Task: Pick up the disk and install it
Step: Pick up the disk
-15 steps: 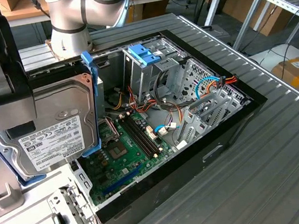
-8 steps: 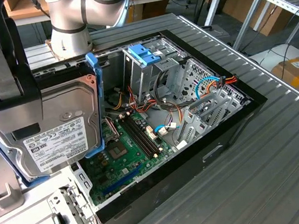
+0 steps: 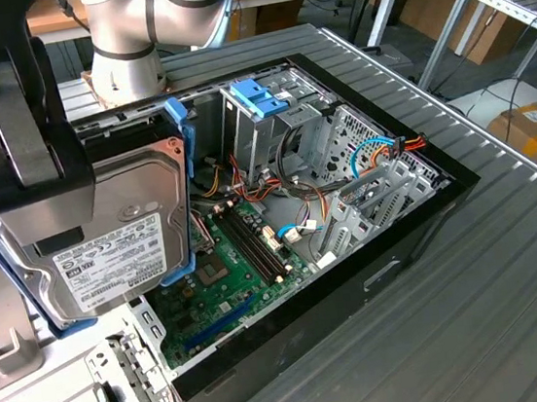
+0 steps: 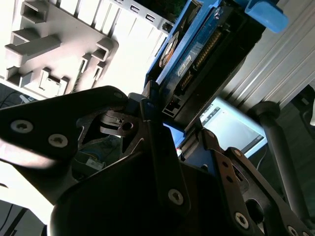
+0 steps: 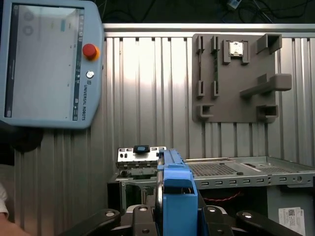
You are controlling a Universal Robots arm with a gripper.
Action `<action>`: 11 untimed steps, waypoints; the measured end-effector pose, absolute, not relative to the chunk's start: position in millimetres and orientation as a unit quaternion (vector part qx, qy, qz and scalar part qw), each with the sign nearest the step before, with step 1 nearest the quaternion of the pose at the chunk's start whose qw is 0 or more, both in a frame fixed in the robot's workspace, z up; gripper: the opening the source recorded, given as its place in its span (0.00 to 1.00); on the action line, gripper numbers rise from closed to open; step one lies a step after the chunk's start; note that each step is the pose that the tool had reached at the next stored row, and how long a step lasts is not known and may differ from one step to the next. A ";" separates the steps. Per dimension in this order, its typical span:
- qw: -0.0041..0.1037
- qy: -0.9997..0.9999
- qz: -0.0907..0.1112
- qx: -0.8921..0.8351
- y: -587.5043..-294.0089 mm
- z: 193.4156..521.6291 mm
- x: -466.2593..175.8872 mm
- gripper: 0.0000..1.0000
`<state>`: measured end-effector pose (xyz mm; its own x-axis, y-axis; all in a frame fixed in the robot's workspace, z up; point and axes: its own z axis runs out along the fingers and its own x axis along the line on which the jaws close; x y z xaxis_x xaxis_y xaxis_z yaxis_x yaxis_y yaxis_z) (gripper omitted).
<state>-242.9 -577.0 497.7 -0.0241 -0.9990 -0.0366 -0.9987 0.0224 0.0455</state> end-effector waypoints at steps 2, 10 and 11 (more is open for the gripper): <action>0.003 -0.715 -0.029 0.699 -578.3 497.6 -241.7 0.37; 0.003 -0.715 -0.029 0.699 -582.5 497.4 -238.0 0.37; 0.003 -0.715 -0.029 0.699 -582.9 497.5 -237.7 0.37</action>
<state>-237.7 -582.9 497.5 -0.0241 -0.9990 -0.0365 -0.9987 0.0224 0.0455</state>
